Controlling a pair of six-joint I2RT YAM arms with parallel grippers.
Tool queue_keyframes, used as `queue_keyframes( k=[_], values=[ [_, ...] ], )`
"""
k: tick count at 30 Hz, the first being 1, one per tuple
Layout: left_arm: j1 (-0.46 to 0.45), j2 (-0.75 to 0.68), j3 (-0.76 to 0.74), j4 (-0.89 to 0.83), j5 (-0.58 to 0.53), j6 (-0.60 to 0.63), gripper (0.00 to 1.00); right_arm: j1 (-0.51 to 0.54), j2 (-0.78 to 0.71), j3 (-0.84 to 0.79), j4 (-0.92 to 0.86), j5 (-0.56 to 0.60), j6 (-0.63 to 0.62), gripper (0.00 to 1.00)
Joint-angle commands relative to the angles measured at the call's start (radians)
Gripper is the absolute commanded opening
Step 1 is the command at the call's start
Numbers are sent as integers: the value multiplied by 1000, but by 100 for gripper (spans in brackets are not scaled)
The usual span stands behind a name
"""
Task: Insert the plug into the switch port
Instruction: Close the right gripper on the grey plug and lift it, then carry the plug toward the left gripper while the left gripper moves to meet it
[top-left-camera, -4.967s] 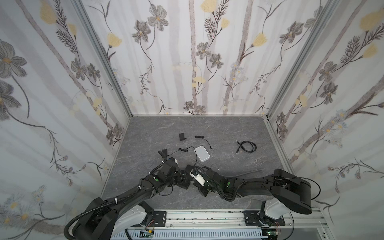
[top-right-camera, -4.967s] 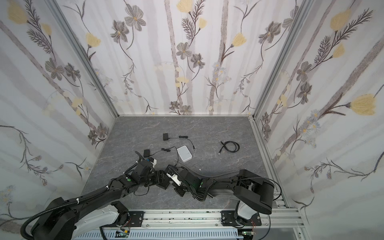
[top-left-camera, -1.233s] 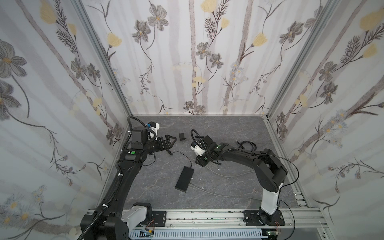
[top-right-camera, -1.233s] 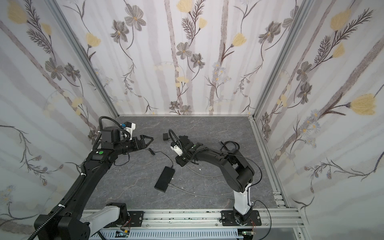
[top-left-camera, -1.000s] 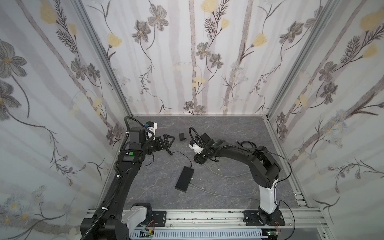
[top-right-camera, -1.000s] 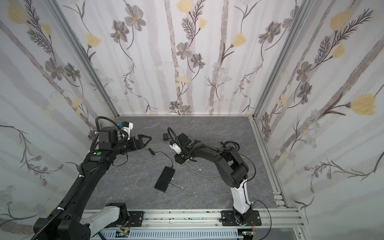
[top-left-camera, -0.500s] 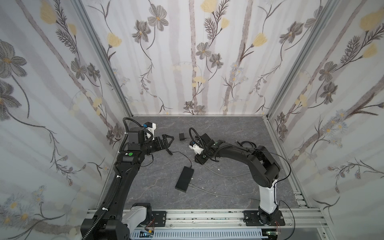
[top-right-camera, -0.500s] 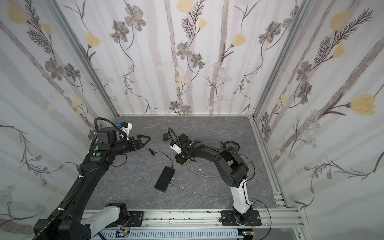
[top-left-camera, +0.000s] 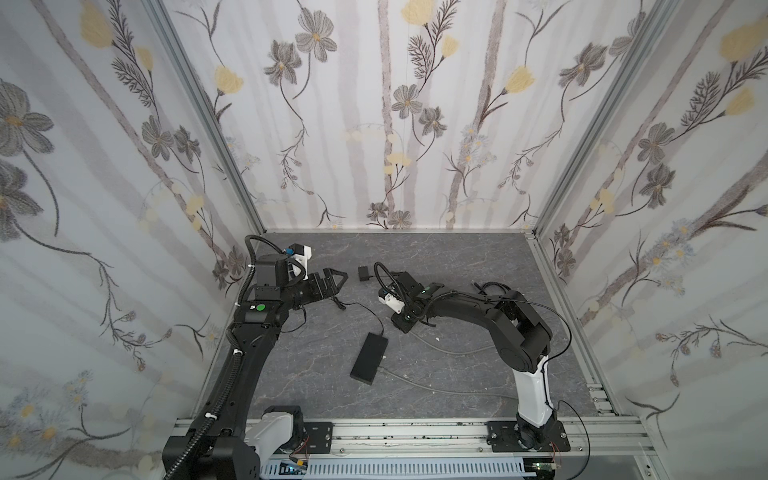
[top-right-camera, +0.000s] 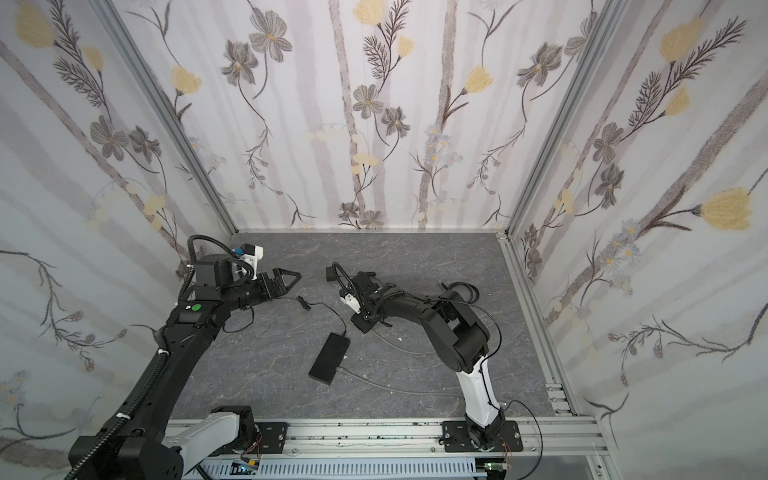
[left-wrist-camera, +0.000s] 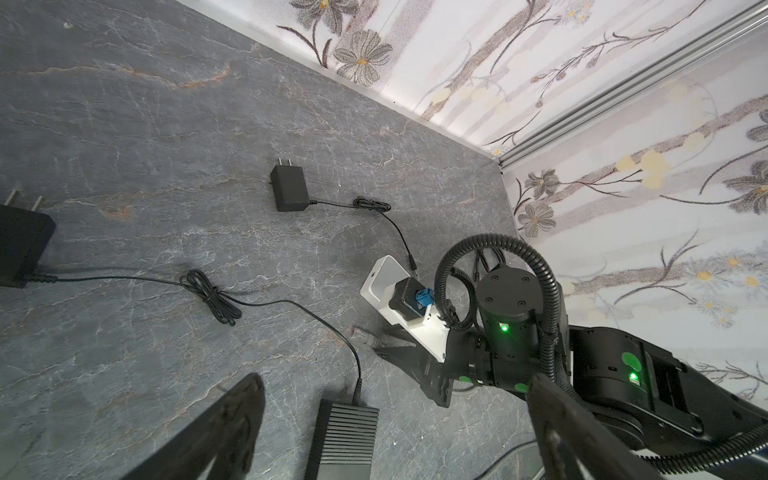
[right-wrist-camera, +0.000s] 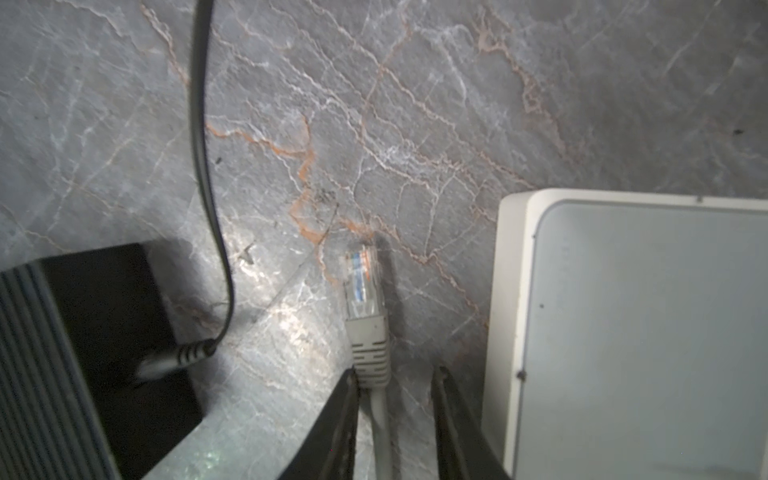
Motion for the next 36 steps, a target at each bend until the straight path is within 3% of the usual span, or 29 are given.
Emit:
queue_keyframes(
  k=[1, 7, 13, 16, 20, 23, 25, 28, 31, 35, 36],
  values=[
    [4, 0, -3, 38, 13, -7, 100, 14, 6, -13, -44, 28, -23, 27],
    [5, -1, -5, 37, 10, -3, 100, 25, -25, -30, -15, 13, -33, 6],
    [5, -64, -45, 115, 16, -15, 100, 33, -203, -134, 77, 60, -48, 0],
    [1, -118, -105, 245, 59, -36, 100, 74, -332, -199, 88, 108, -81, 0],
    [-39, -205, -264, 570, 180, -24, 97, 107, -511, -276, 70, 130, -97, 0],
    [-107, -310, -384, 779, 244, 78, 94, 121, -632, -324, 21, 94, -95, 0],
    [-174, -369, -430, 825, 272, 171, 96, 132, -712, -360, -1, 64, -91, 0],
    [-301, -407, -442, 746, 354, 352, 98, 150, -838, -420, -11, -55, -96, 0],
    [-400, -417, -415, 564, 393, 536, 92, 181, -945, -463, -13, -148, -104, 0],
    [-468, -435, -406, 426, 416, 704, 67, 210, -1062, -505, -9, -219, -106, 0],
    [-475, -435, -400, 397, 420, 730, 65, 215, -1084, -514, -7, -236, -102, 0]
  ],
)
